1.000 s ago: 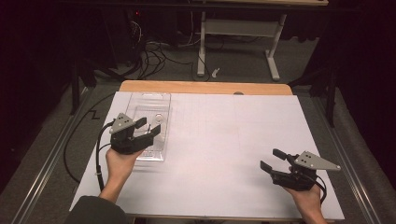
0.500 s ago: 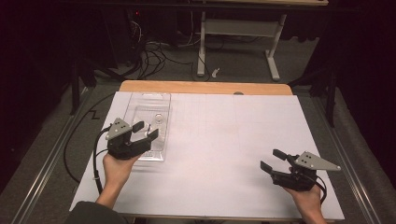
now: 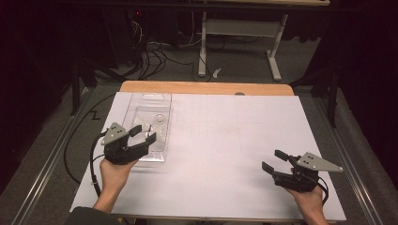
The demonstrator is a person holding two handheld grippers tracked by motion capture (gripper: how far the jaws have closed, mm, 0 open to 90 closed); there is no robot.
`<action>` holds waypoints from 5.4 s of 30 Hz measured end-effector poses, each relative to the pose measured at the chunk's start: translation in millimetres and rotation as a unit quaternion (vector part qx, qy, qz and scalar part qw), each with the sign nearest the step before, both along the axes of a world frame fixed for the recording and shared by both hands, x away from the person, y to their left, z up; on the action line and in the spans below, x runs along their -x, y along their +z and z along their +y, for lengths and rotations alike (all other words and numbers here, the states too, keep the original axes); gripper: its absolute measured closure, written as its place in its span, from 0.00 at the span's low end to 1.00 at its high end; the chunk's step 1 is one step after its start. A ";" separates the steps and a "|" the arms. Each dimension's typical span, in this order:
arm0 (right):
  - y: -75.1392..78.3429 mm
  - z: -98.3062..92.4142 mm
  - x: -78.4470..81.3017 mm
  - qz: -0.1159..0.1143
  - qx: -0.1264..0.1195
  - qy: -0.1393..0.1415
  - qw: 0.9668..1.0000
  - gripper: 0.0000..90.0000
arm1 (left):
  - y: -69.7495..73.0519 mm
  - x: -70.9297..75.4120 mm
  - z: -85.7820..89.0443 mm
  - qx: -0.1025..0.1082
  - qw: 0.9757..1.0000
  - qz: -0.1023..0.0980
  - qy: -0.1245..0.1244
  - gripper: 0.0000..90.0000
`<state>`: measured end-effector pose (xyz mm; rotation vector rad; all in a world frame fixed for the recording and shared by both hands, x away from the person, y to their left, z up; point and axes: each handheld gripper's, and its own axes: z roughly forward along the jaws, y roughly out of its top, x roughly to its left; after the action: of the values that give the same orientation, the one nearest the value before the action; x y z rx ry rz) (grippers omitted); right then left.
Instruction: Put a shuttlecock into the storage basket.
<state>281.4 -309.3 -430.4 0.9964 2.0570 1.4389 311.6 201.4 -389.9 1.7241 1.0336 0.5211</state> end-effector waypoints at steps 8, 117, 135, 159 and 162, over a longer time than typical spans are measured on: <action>0.0 -0.2 0.0 0.000 -0.001 -0.001 1.000 0.33 | -1.2 4.4 2.1 0.000 1.000 -0.001 0.000 0.41; -1.8 -7.6 5.8 -0.001 -0.014 -0.010 1.000 0.33 | -37.2 47.5 25.9 0.030 0.999 0.003 0.022 0.40; -2.7 -7.7 7.1 0.000 -0.013 -0.010 1.000 0.33 | -41.0 50.1 25.8 0.027 0.999 0.005 0.021 0.39; -4.2 -7.9 7.9 0.001 -0.013 -0.010 1.000 0.33 | -44.3 51.1 25.7 0.027 0.999 0.008 0.021 0.38; -4.2 -7.9 7.8 0.001 -0.013 -0.010 1.000 0.33 | -44.5 51.3 25.7 0.028 0.999 0.008 0.022 0.39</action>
<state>273.6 -317.1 -434.7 1.0274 2.0294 1.4588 260.2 227.2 -434.4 1.6623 1.0893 0.5020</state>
